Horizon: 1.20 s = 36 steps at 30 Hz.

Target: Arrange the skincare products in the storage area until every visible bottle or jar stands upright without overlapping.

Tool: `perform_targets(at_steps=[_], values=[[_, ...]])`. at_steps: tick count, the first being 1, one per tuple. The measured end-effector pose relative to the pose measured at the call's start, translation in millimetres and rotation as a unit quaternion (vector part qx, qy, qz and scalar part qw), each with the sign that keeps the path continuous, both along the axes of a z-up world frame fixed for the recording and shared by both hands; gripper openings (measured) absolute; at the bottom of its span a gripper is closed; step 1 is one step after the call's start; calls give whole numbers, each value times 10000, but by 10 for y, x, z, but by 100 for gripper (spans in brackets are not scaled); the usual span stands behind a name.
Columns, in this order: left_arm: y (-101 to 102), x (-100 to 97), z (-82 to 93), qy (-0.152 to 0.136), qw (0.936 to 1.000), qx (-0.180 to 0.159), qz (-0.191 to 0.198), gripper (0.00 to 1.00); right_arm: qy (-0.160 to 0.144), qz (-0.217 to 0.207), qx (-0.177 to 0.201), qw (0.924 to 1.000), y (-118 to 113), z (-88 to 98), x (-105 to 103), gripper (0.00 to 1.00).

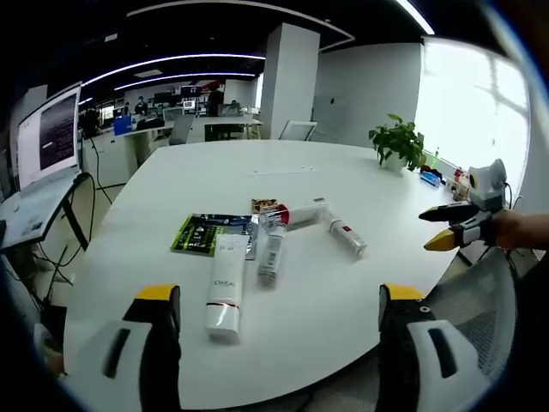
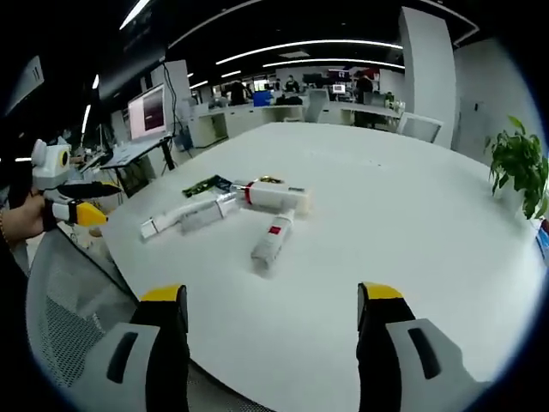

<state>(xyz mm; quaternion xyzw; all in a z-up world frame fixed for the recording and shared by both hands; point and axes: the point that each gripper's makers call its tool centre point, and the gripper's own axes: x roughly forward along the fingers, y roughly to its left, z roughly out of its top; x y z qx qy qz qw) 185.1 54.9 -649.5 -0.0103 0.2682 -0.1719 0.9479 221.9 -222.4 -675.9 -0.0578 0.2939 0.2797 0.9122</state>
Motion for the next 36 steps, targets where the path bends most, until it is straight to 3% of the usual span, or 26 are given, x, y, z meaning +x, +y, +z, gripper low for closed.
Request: perform_targets(at_steps=[12, 24, 36], values=[[4, 3, -15, 19, 10000, -50, -17, 91, -70, 397, -38, 9992, 177, 114, 288, 74], [43, 1, -34, 21, 10000, -20, 25, 91, -208, 532, -80, 9983, 198, 208, 582, 73], [47, 8, -32, 55, 9999, -20, 85, 91, -346, 1564, -712, 9845, 471, 202, 892, 71]])
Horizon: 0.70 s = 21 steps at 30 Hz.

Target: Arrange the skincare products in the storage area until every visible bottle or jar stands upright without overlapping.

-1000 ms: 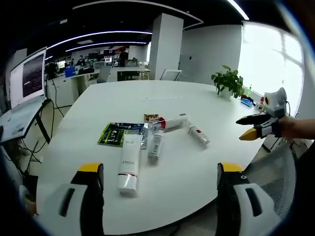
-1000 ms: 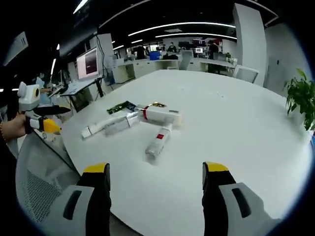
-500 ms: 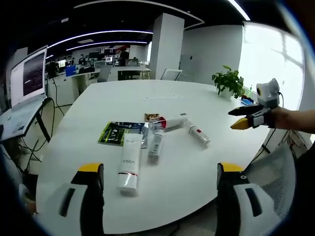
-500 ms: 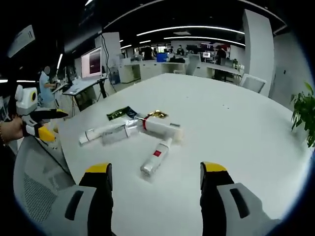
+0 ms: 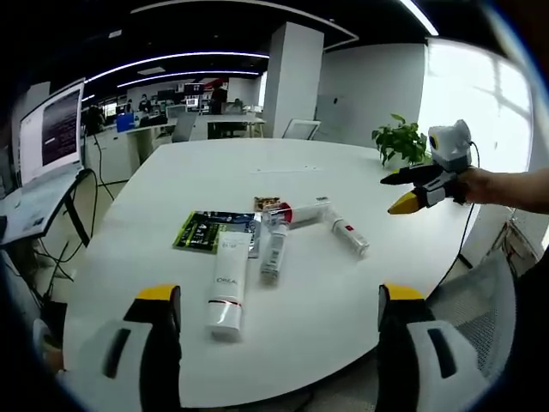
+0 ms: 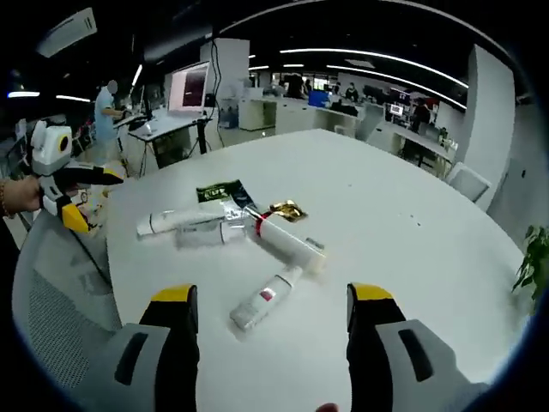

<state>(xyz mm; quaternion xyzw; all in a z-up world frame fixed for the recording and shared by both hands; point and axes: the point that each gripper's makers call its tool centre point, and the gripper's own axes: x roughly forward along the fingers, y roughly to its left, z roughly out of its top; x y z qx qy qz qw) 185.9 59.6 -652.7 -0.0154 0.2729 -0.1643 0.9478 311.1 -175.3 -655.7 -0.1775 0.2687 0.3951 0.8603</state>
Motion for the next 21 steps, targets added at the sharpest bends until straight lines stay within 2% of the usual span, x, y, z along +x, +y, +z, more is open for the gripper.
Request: perform_targets(at_steps=[13, 16, 19, 21], values=[[14, -5, -50, 148, 9999, 38, 28, 91, 7, 566, -361, 9977, 168, -116, 316, 67], [19, -13, -62, 185, 9998, 52, 36, 91, -15, 747, -492, 9960, 202, -126, 388, 66], [21, -17, -81, 234, 9997, 76, 34, 91, -162, 1057, -733, 9916, 250, -118, 450, 66], [12, -21, -87, 260, 9996, 85, 24, 91, -132, 1091, -780, 9909, 249, -133, 498, 67]])
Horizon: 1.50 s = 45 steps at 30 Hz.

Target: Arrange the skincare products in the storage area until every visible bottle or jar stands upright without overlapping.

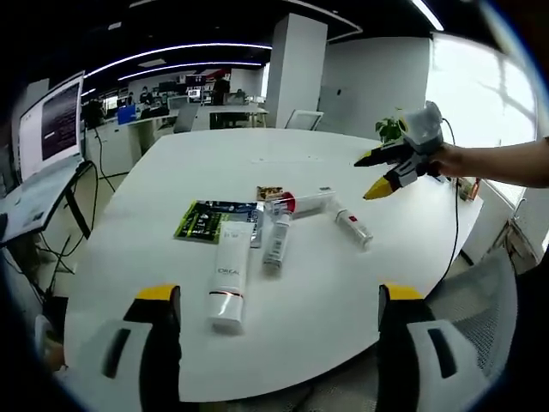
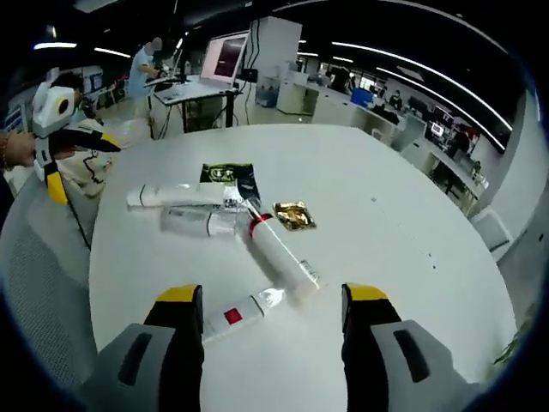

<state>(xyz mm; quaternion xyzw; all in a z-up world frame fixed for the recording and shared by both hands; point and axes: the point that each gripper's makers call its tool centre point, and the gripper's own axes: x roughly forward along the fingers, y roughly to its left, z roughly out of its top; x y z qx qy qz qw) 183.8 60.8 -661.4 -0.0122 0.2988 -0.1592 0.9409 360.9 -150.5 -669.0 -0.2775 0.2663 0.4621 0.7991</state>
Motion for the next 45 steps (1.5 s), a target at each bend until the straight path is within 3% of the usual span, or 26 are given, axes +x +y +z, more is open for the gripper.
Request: perform_targets(at_steps=[6, 16, 23, 30, 41, 45], values=[[32, 5, -24, 65, 9999, -63, 91, 91, 67, 405, -150, 9990, 111, -23, 194, 64], [3, -13, -51, 148, 9999, -44, 38, 90, 148, 983, -443, 9941, 309, -154, 315, 60], [5, -16, -58, 181, 9998, -62, 52, 90, 318, 1408, -785, 9864, 508, -369, 407, 54], [37, -20, -72, 215, 9996, -80, 136, 90, 299, 1729, -1098, 9783, 699, -524, 491, 49], [62, -13, -75, 238, 9993, -186, 222, 91, 342, 2392, -1737, 9547, 826, -826, 434, 41], [83, -13, -81, 269, 9990, -210, 278, 91, 396, 2378, -1740, 9548, 830, -856, 474, 35]])
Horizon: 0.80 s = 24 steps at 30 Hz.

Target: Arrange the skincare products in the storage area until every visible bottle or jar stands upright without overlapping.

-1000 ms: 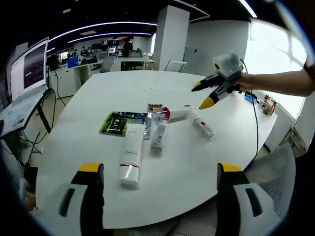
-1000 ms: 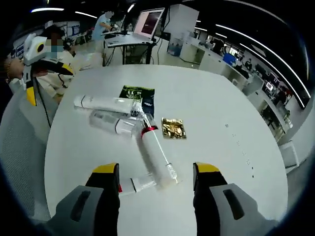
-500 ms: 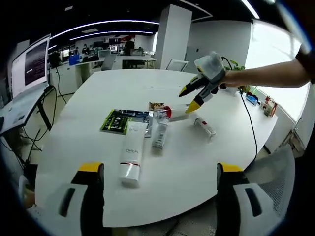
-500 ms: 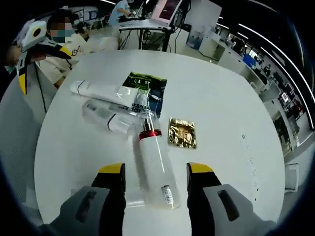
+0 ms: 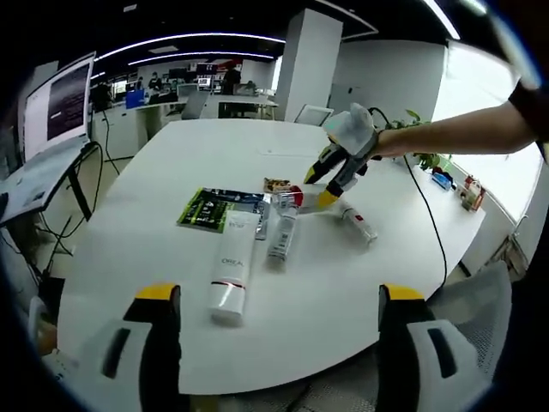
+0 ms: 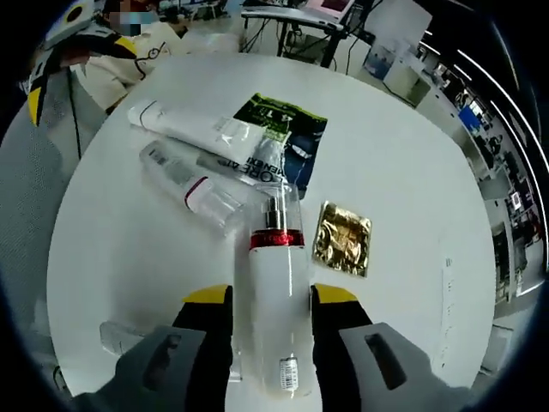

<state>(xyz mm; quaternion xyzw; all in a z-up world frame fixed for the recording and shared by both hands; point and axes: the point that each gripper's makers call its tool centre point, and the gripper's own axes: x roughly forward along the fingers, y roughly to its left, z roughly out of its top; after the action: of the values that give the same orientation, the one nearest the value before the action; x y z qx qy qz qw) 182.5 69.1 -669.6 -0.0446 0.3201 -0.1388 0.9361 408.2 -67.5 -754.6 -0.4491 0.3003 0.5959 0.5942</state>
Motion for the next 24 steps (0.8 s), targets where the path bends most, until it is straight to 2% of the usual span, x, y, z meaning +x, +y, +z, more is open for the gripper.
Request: perform_targets(at_steps=[6, 11, 12, 19, 24], values=[[-8, -7, -8, 24, 10000, 3, -31, 91, 120, -72, 70, 9999, 81, -14, 60, 29], [12, -2, -20, 45, 10000, -7, 3, 90, 260, -41, -295, 9992, 97, -61, 19, 29], [12, -2, -19, 46, 10000, -2, 4, 90, 247, 81, -464, 9986, 101, -82, 22, 29], [16, -5, -15, 53, 10000, 1, 26, 90, 205, 340, -1026, 9939, 72, -178, 42, 30], [25, -5, -16, 57, 10000, 12, 46, 90, 290, 308, -1105, 9930, 80, -158, 30, 30]])
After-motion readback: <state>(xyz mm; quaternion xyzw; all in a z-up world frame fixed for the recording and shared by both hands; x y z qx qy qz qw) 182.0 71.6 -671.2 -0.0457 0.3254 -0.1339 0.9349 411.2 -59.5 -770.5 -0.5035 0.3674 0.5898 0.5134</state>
